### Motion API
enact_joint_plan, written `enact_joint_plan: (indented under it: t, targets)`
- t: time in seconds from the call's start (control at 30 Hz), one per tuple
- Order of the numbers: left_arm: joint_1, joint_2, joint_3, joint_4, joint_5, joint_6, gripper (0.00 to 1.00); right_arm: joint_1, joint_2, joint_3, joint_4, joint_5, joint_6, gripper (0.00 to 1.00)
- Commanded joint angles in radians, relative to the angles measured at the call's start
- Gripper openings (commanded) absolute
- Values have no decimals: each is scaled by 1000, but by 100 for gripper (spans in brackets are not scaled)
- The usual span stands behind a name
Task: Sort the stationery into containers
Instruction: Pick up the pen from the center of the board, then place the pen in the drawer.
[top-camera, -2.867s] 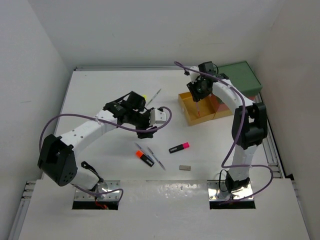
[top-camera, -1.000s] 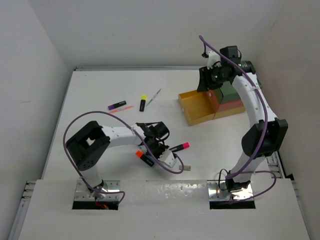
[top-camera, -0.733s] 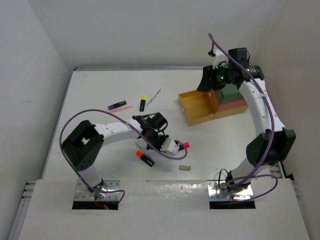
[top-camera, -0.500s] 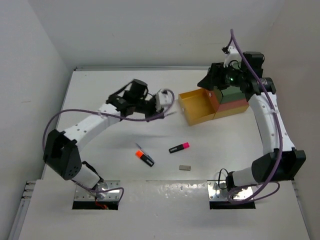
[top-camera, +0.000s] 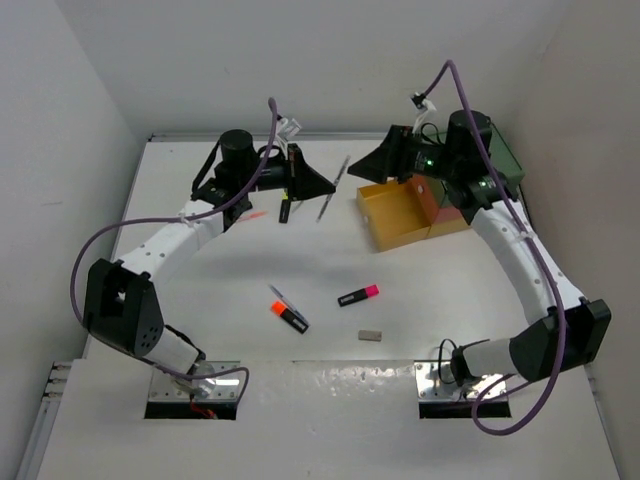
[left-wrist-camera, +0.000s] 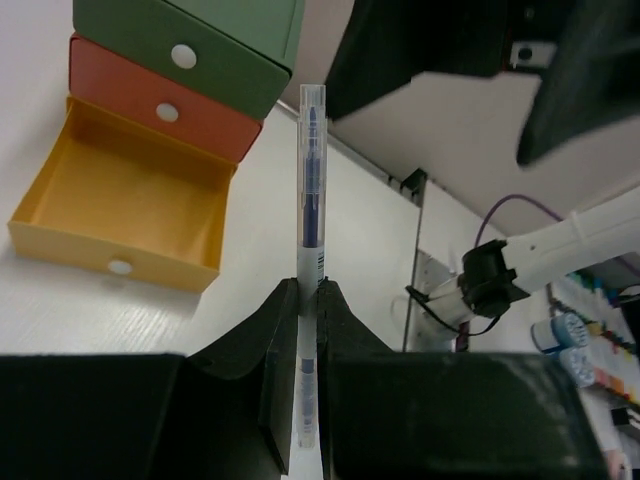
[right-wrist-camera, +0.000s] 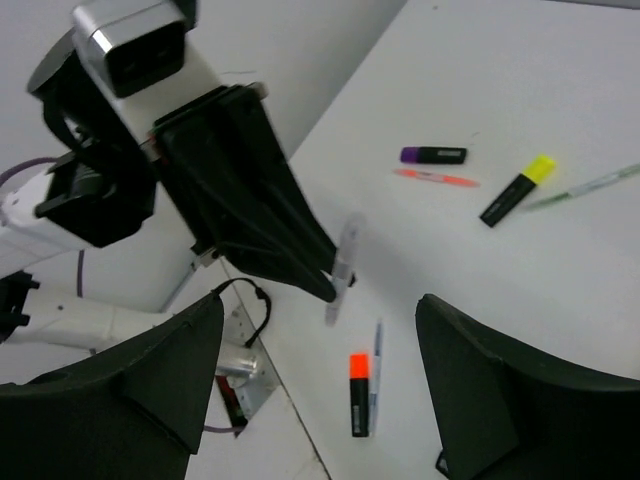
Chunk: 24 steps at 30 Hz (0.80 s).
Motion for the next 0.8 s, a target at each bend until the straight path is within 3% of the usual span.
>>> enact_joint_plan:
  t: [0.0,0.1,0.3,0.4,0.57,0.67,0.7,0.73,0.77]
  targets:
    - [24,15,-14,241,64,-267,0,51,25,22,97,0,46,76]
    - [29,30,-23,306,80,-322,0,80,50,19,119,25,46,75]
    - [25,35,-40,389,81,-375,0,138,90,19,150,99,41,61]
    - [18,29,-40,383,89,-362,0,146,107,18,182,131,62,30]
    - [17,7,-77,378,87,-353,0,143,104,11,193,169,83,0]
    - [32,-3,-77,302,86,-281,36,122,99,28,175,169,46,0]
    - [38,-11,-62,201,80,-237,58,96,98,41,155,169,29,0]
    - [49,-16,-48,136,74,-186,67,80,98,53,91,168,0,0]
    - [72,-17,-25,44,64,-39,82,66,99,89,48,180,-85,0]
